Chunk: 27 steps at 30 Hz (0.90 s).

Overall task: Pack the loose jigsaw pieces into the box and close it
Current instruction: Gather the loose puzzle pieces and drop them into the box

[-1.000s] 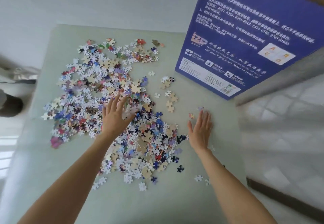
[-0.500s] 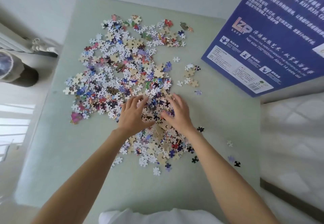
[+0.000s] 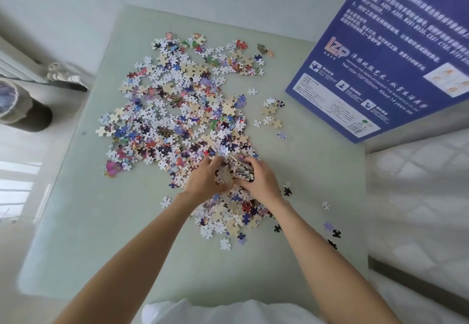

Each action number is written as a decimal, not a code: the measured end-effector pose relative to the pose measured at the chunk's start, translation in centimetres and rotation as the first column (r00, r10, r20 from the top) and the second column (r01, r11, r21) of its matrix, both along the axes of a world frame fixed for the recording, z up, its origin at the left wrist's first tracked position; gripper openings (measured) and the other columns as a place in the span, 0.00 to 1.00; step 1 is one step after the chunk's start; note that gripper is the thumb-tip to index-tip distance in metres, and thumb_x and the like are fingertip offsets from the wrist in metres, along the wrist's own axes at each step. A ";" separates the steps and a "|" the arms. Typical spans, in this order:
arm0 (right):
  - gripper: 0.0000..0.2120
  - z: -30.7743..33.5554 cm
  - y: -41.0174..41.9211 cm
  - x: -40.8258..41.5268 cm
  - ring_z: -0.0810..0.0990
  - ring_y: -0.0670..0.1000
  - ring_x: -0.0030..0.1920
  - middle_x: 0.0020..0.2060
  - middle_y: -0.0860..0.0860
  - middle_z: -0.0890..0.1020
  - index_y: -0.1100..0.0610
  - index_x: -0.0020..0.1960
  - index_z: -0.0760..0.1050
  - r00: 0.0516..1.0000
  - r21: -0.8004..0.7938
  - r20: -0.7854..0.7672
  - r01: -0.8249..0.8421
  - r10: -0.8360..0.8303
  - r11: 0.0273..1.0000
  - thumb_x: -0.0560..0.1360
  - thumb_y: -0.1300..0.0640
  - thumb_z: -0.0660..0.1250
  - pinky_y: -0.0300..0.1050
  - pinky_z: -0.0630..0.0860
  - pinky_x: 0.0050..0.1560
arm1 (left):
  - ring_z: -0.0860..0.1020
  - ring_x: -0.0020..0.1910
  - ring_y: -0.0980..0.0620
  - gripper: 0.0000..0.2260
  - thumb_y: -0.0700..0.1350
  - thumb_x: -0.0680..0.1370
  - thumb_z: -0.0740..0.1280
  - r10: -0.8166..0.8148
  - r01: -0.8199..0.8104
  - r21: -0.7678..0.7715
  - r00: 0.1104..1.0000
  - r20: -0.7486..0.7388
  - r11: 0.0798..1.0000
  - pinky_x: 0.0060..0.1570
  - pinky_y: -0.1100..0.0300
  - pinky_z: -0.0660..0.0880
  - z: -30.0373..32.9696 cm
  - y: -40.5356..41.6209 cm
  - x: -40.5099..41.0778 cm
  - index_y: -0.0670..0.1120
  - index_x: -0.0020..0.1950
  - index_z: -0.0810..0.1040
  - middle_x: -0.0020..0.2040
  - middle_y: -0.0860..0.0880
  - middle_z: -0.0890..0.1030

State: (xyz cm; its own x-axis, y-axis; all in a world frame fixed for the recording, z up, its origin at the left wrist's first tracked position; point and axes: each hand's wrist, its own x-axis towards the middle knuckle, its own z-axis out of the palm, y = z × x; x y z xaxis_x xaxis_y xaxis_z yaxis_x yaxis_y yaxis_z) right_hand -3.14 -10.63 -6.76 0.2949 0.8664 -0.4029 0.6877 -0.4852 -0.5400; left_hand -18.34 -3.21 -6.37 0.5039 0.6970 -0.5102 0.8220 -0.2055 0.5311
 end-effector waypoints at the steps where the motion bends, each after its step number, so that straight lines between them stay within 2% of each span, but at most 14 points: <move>1: 0.24 0.2 0.2 0.2 0.76 0.52 0.55 0.58 0.53 0.75 0.52 0.64 0.69 1.000 0.012 0.008 -0.003 0.003 1.000 0.71 0.49 0.71 0.40 0.70 0.49 | 0.77 0.51 0.50 0.34 0.48 0.67 0.75 0.012 -0.012 -0.006 1.000 0.023 1.000 0.53 0.60 0.74 0.1 0.1 -0.2 0.50 0.70 0.63 0.63 0.45 0.71; 4: 0.18 0.4 0.8 0.6 0.75 0.52 0.55 0.57 0.54 0.76 0.55 0.61 0.73 1.000 0.047 -0.018 0.000 0.001 0.999 0.73 0.53 0.70 0.38 0.67 0.52 | 0.76 0.49 0.51 0.27 0.45 0.69 0.74 0.016 -0.015 -0.009 0.996 0.088 1.000 0.58 0.60 0.72 0.6 0.2 -0.5 0.48 0.65 0.69 0.63 0.46 0.74; 7: 0.17 0.7 1.0 0.7 0.75 0.52 0.57 0.57 0.54 0.77 0.55 0.61 0.75 0.999 0.059 -0.046 0.017 -0.014 0.998 0.73 0.53 0.70 0.40 0.67 0.57 | 0.77 0.49 0.50 0.26 0.43 0.69 0.73 0.039 -0.037 -0.013 0.991 0.131 0.999 0.58 0.59 0.72 1.4 0.4 -0.8 0.47 0.65 0.69 0.62 0.47 0.76; 9: 0.17 1.0 1.0 0.8 0.76 0.52 0.57 0.57 0.53 0.79 0.55 0.61 0.76 0.998 0.064 -0.055 0.031 -0.027 0.998 0.73 0.53 0.70 0.44 0.69 0.60 | 0.77 0.51 0.50 0.28 0.43 0.70 0.73 0.070 -0.071 0.006 0.989 0.132 0.997 0.56 0.62 0.71 1.7 0.7 -1.0 0.47 0.67 0.68 0.62 0.46 0.76; 11: 0.18 1.2 0.9 1.0 0.77 0.52 0.57 0.57 0.53 0.80 0.55 0.61 0.76 0.998 0.062 -0.059 0.038 -0.034 0.997 0.73 0.53 0.70 0.44 0.69 0.59 | 0.77 0.55 0.49 0.28 0.43 0.70 0.73 0.101 -0.108 0.049 0.987 0.124 0.993 0.58 0.60 0.71 2.1 1.1 -1.2 0.47 0.68 0.67 0.62 0.46 0.76; 16: 0.21 1.6 0.6 1.5 0.76 0.51 0.60 0.62 0.53 0.77 0.57 0.64 0.74 0.997 0.059 -0.064 0.057 -0.053 0.997 0.73 0.51 0.69 0.45 0.67 0.64 | 0.79 0.54 0.50 0.21 0.46 0.72 0.70 0.067 -0.074 0.105 0.995 0.069 0.992 0.60 0.58 0.72 1.6 1.4 -1.7 0.44 0.64 0.73 0.60 0.46 0.79; 17: 0.21 1.8 0.6 1.5 0.79 0.49 0.56 0.61 0.53 0.78 0.57 0.64 0.74 0.996 0.066 -0.061 0.064 -0.060 0.996 0.74 0.52 0.69 0.44 0.68 0.63 | 0.80 0.53 0.50 0.19 0.46 0.72 0.70 0.051 -0.056 0.105 0.997 0.055 0.993 0.59 0.59 0.72 1.4 1.3 -1.8 0.44 0.62 0.75 0.59 0.46 0.80; 18: 0.21 2.0 0.5 1.6 0.80 0.45 0.45 0.57 0.52 0.80 0.57 0.64 0.73 0.996 0.071 -0.061 0.070 -0.065 0.995 0.74 0.52 0.69 0.41 0.71 0.59 | 0.80 0.53 0.50 0.17 0.46 0.73 0.70 0.041 -0.045 0.098 0.998 0.046 0.994 0.59 0.60 0.72 1.4 1.3 -1.8 0.44 0.61 0.75 0.58 0.47 0.80; 19: 0.21 2.1 0.4 1.6 0.76 0.40 0.33 0.49 0.50 0.83 0.57 0.64 0.73 0.996 0.081 -0.060 0.073 -0.068 0.994 0.74 0.52 0.69 0.35 0.74 0.51 | 0.80 0.53 0.50 0.16 0.45 0.73 0.70 0.035 -0.039 0.091 0.998 0.045 0.995 0.58 0.61 0.72 1.4 1.2 -1.8 0.44 0.60 0.75 0.57 0.47 0.80; 20: 0.20 2.1 0.2 1.7 0.68 0.40 0.25 0.39 0.46 0.82 0.57 0.64 0.73 0.996 0.087 -0.059 0.077 -0.072 0.993 0.74 0.52 0.69 0.30 0.72 0.40 | 0.80 0.53 0.50 0.16 0.44 0.73 0.70 0.031 -0.035 0.081 0.998 0.046 0.996 0.58 0.61 0.72 1.4 1.2 -1.9 0.44 0.60 0.75 0.57 0.47 0.80; 21: 0.20 2.2 0.2 1.7 0.64 0.41 0.21 0.32 0.43 0.77 0.56 0.64 0.73 0.995 0.098 -0.061 0.084 -0.079 0.992 0.74 0.52 0.69 0.27 0.66 0.33 | 0.80 0.53 0.50 0.16 0.44 0.73 0.69 0.028 -0.032 0.075 0.998 0.051 0.997 0.58 0.61 0.72 1.5 1.2 -1.9 0.44 0.60 0.75 0.57 0.47 0.80; 22: 0.20 2.3 0.1 1.7 0.63 0.43 0.20 0.30 0.42 0.75 0.56 0.64 0.73 0.994 0.109 -0.062 0.094 -0.088 0.990 0.74 0.52 0.69 0.27 0.63 0.31 | 0.80 0.52 0.51 0.15 0.43 0.73 0.69 0.031 -0.035 0.075 0.998 0.055 0.997 0.58 0.60 0.73 1.6 1.3 -2.0 0.44 0.60 0.75 0.56 0.47 0.81; 24: 0.20 2.5 0.1 1.9 0.66 0.46 0.22 0.35 0.46 0.79 0.55 0.64 0.73 0.994 0.121 -0.062 0.100 -0.093 0.988 0.74 0.52 0.69 0.32 0.66 0.34 | 0.80 0.49 0.52 0.15 0.43 0.73 0.70 0.052 -0.058 0.087 0.996 0.074 0.995 0.58 0.60 0.73 1.9 1.5 -2.2 0.45 0.59 0.76 0.54 0.48 0.81; 27: 0.19 3.0 0.2 2.2 0.76 0.51 0.29 0.50 0.52 0.83 0.55 0.62 0.75 0.990 0.121 -0.098 0.112 -0.100 0.986 0.73 0.54 0.70 0.36 0.73 0.39 | 0.81 0.46 0.53 0.15 0.44 0.72 0.70 0.097 -0.111 0.116 0.988 0.119 0.987 0.55 0.63 0.72 2.5 1.8 -2.8 0.46 0.58 0.78 0.53 0.49 0.82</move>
State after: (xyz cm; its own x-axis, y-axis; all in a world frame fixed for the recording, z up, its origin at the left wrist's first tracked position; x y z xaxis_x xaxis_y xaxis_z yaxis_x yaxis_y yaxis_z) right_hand -0.93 -10.42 -3.72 0.3548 0.8778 -0.3220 0.5813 -0.4768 -0.6594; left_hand -21.11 -1.38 -3.91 0.4749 0.8021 -0.3620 0.7785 -0.1910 0.5979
